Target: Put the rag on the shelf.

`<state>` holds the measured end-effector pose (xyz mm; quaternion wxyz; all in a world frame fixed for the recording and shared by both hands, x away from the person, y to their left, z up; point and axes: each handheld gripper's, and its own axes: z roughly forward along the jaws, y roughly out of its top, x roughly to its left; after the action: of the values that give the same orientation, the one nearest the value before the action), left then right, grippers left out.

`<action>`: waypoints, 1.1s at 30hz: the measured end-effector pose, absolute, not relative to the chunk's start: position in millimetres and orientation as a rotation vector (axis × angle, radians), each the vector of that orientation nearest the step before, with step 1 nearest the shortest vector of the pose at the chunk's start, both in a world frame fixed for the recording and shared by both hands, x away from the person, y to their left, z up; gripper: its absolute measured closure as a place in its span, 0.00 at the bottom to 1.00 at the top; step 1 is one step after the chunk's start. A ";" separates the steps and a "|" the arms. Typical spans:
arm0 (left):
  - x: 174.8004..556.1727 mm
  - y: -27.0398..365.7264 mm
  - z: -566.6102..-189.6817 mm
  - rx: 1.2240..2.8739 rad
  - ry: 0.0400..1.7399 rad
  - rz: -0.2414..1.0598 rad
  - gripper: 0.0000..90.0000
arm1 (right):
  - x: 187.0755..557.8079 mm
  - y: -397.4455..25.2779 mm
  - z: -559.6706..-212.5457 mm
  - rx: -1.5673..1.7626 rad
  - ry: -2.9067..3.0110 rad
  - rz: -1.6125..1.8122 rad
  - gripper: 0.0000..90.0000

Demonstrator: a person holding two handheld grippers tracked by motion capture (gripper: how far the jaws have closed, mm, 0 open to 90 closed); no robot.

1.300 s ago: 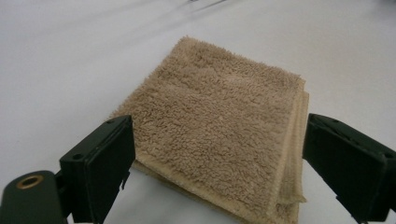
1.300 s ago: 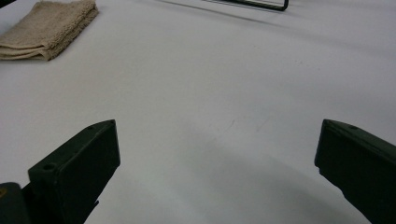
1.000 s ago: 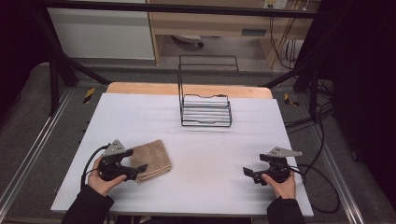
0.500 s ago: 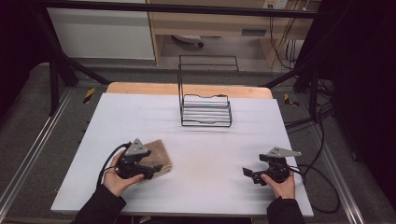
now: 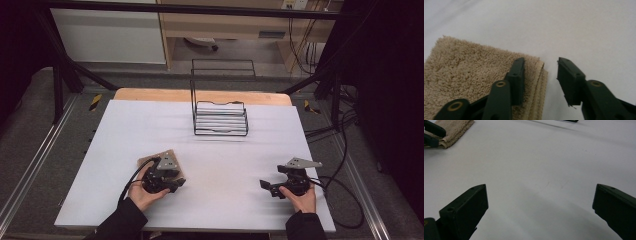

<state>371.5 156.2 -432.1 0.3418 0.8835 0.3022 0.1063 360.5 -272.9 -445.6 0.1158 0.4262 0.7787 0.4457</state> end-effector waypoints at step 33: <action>374.5 153.1 -429.6 2.231 0.887 0.259 0.97 | 361.3 -272.2 -446.1 1.253 2.292 1.297 0.01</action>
<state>374.5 153.1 -429.6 0.3554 0.8636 0.3433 0.1004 361.3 -272.2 -446.1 0.1121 0.4269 0.7809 0.4420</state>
